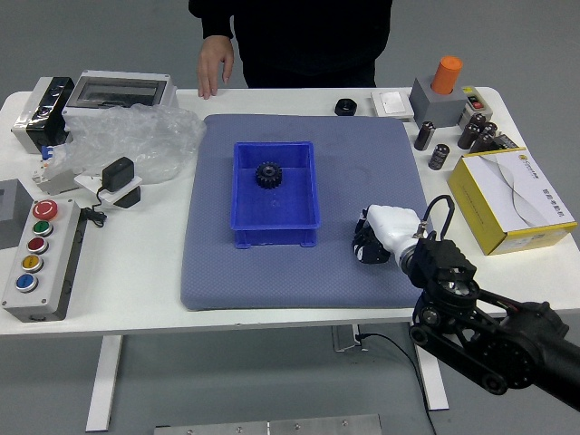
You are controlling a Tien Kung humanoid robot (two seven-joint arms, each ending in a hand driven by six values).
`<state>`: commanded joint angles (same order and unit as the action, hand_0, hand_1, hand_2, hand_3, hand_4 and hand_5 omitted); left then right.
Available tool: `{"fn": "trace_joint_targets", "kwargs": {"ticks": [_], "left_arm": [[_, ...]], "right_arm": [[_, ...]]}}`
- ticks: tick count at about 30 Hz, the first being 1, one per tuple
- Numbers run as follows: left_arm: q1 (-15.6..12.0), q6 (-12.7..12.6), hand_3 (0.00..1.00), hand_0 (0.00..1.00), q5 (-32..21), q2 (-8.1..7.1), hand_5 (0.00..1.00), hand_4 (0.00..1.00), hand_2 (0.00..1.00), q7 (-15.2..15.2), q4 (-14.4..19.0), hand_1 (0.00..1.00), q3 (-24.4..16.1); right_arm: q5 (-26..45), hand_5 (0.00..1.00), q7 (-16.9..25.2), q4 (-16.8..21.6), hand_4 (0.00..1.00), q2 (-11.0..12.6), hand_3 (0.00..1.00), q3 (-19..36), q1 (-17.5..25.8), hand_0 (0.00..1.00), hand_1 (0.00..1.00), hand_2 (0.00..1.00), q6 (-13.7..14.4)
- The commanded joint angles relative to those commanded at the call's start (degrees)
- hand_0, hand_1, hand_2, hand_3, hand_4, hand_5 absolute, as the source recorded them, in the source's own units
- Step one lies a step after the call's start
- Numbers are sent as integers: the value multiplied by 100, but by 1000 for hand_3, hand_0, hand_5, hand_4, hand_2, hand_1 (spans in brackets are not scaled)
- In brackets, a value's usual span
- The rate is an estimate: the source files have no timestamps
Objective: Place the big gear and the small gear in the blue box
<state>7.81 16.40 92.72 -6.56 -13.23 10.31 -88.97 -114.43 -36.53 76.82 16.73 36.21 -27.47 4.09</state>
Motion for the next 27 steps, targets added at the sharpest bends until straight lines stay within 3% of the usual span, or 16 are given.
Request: {"fn": "trace_joint_targets", "kwargs": {"ticks": [1,15,27], "left_arm": [[-1,0,837,815,0,-1,280,630,808,0,0,797,-1],[-2,2,838,815,6,-10,279,629,808,-3,0,797,-11],[-4,7,837,815,24,-24,280,628,808,-9,0,796,-29]], "right_arm": [[-20,48,-3,7,654,-1,493,10,-2,590,418,428,17],[-156,16,-45,82,636,-6,476,217,-78,547,396,410,73],[-414,2,-45,410,611,3,478,548,-510,537,399,406,-179]]}}
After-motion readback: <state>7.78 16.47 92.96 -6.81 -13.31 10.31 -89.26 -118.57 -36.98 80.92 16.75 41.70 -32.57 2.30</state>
